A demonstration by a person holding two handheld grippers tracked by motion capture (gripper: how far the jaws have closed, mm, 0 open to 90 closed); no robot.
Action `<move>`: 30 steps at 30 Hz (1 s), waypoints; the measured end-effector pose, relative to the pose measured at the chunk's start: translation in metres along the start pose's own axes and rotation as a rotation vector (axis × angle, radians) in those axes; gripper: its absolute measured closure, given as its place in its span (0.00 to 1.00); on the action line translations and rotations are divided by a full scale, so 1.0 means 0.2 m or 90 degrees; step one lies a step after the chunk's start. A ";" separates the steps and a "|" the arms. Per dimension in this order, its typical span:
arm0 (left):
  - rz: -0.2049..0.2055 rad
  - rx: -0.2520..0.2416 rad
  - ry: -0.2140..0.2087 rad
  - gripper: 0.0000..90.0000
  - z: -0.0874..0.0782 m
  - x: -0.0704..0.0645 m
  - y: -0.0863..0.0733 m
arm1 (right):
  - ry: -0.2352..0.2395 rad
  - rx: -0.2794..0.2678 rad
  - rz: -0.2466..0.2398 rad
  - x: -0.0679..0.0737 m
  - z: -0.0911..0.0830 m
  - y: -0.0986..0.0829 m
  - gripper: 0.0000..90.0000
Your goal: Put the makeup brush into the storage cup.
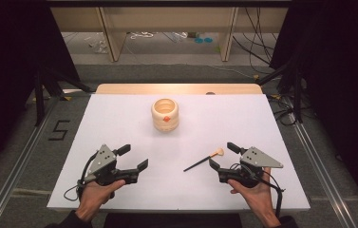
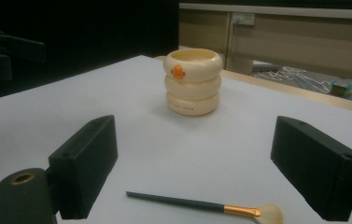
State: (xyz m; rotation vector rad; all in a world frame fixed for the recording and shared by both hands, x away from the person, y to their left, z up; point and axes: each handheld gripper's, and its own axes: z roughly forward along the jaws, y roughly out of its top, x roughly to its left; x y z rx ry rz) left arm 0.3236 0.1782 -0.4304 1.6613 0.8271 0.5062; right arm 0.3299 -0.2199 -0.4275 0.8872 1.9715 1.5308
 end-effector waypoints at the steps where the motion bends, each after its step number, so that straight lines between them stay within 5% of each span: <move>1: -0.004 0.000 0.001 0.18 0.00 0.00 0.00 | 0.002 0.012 0.009 0.00 0.00 0.00 0.17; 15: -0.007 0.002 0.002 0.18 0.00 0.00 0.00 | 0.018 0.028 -0.039 -0.02 0.01 0.03 0.17; 30: -0.016 0.010 -0.004 0.18 0.01 -0.01 -0.01 | 0.104 0.170 -0.147 -0.10 0.08 0.19 0.22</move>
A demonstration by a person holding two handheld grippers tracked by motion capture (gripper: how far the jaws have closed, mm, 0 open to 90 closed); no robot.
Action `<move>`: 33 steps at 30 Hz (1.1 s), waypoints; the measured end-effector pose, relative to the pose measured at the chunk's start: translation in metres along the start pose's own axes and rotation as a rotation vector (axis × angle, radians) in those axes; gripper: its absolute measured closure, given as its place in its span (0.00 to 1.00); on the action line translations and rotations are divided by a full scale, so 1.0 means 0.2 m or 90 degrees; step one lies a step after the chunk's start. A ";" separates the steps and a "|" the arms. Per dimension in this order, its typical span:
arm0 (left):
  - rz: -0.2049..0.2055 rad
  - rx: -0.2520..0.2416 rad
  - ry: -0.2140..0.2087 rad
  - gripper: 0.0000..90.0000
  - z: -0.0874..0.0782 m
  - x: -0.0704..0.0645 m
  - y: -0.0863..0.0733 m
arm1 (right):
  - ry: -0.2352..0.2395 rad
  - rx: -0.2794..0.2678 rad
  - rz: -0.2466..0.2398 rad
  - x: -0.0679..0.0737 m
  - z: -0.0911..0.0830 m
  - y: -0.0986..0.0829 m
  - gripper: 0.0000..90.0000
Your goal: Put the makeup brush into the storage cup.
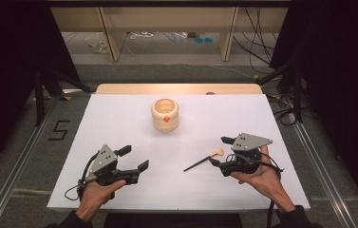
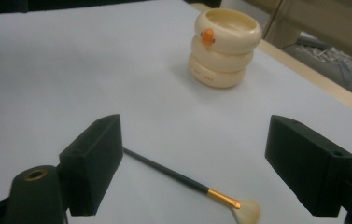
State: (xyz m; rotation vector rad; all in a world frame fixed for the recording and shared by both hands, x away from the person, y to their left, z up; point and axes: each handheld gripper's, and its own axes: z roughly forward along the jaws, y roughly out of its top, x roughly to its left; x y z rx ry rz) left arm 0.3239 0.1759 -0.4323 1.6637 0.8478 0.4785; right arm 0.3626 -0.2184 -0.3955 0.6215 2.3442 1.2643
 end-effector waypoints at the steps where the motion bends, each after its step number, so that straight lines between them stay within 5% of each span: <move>1: -0.002 0.001 0.001 0.18 0.00 0.00 0.00 | 0.009 0.009 -0.011 -0.02 0.02 0.02 0.24; 18: 0.000 0.008 -0.008 0.18 0.01 0.00 0.00 | 0.090 0.151 -0.104 -0.14 0.19 0.16 0.33; 33: -0.007 0.013 -0.013 0.18 0.01 0.00 0.00 | 0.137 0.267 -0.151 -0.19 0.38 0.16 0.39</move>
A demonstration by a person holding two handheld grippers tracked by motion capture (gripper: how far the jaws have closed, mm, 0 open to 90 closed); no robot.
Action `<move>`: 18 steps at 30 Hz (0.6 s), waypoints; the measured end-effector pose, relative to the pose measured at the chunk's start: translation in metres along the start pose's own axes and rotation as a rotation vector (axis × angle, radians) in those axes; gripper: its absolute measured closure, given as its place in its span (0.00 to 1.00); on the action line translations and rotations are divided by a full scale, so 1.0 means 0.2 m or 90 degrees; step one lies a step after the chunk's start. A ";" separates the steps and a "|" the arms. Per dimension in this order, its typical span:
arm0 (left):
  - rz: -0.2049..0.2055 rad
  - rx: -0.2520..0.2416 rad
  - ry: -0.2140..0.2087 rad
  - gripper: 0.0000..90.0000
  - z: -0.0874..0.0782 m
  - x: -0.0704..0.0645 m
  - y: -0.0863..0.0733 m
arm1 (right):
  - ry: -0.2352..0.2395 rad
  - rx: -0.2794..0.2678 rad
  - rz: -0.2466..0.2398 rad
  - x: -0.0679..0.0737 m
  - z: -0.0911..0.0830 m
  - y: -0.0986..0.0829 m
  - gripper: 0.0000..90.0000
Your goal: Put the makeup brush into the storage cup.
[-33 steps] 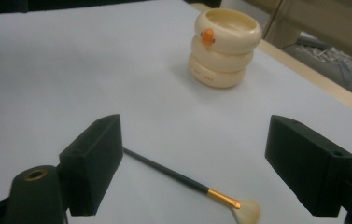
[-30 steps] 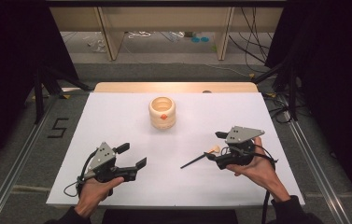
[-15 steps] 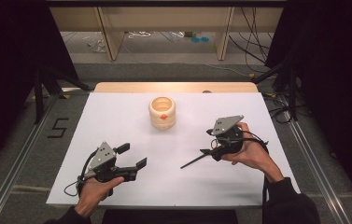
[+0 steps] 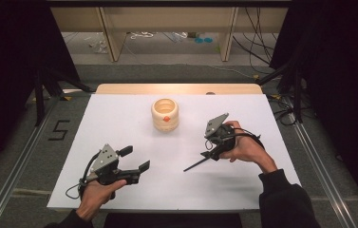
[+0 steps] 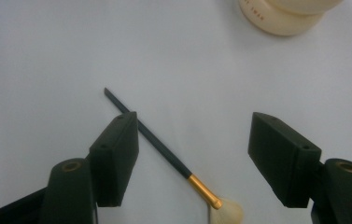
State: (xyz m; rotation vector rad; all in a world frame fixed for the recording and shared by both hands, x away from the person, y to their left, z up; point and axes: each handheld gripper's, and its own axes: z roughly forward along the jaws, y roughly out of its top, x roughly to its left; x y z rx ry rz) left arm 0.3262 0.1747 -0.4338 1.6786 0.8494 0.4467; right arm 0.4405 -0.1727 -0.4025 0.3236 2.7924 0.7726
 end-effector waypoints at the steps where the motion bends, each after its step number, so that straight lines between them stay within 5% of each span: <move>1: 0.012 0.001 -0.005 0.18 0.00 0.00 0.00 | 0.005 0.009 -0.004 0.00 0.01 0.00 0.39; 18: 0.000 0.010 -0.001 0.18 0.00 0.00 0.00 | 0.068 0.122 -0.044 -0.03 0.18 -0.01 0.50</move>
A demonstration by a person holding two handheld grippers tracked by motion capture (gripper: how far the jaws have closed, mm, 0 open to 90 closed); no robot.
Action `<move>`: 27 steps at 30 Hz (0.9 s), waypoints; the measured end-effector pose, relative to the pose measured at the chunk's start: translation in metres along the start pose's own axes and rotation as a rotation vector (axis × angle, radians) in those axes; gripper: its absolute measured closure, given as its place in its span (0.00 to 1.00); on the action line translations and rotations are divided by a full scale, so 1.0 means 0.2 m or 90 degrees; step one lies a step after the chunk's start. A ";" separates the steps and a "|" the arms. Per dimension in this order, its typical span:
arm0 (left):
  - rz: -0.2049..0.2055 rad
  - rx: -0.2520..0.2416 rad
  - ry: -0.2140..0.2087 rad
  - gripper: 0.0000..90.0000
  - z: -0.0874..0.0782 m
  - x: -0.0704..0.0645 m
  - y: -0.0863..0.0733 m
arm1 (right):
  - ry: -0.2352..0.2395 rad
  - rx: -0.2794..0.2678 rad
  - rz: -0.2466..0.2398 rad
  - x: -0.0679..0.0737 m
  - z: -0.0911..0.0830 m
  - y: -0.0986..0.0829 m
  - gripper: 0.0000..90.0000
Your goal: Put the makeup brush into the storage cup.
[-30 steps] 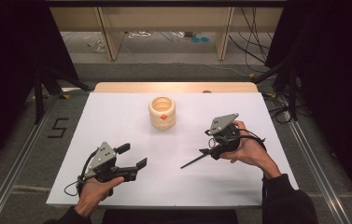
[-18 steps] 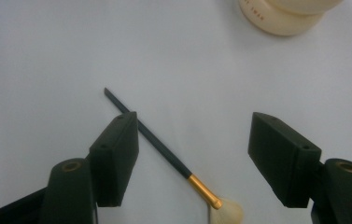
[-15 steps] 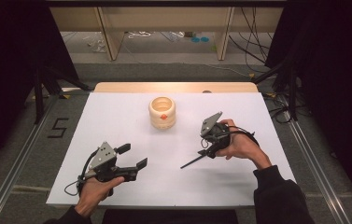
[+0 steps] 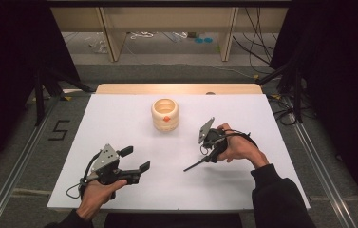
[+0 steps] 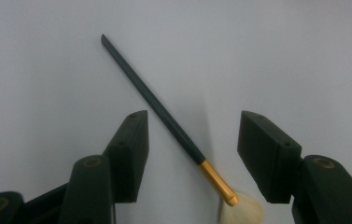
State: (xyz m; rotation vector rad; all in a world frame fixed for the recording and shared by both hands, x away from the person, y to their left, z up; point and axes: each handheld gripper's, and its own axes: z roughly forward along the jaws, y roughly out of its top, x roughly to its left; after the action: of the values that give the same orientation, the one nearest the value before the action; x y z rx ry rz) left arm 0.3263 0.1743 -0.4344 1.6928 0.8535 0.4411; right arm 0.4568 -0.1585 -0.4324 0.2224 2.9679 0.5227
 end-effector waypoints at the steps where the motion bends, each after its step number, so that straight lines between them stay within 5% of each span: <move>1: -0.001 -0.001 -0.001 0.18 0.00 0.00 0.00 | 0.002 0.004 -0.004 0.00 0.01 0.00 0.50; 16: 0.004 0.000 -0.005 0.18 0.00 0.00 0.00 | 0.021 0.073 -0.069 -0.01 0.07 0.07 0.60; 27: 0.015 0.003 -0.007 0.18 0.00 0.00 0.00 | 0.036 0.096 -0.090 -0.02 0.10 0.06 0.67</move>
State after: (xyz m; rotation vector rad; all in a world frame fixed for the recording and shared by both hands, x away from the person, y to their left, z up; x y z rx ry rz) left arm 0.3271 0.1737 -0.4338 1.7092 0.8275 0.4454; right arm 0.4642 -0.1423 -0.4463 0.0113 3.0506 0.2939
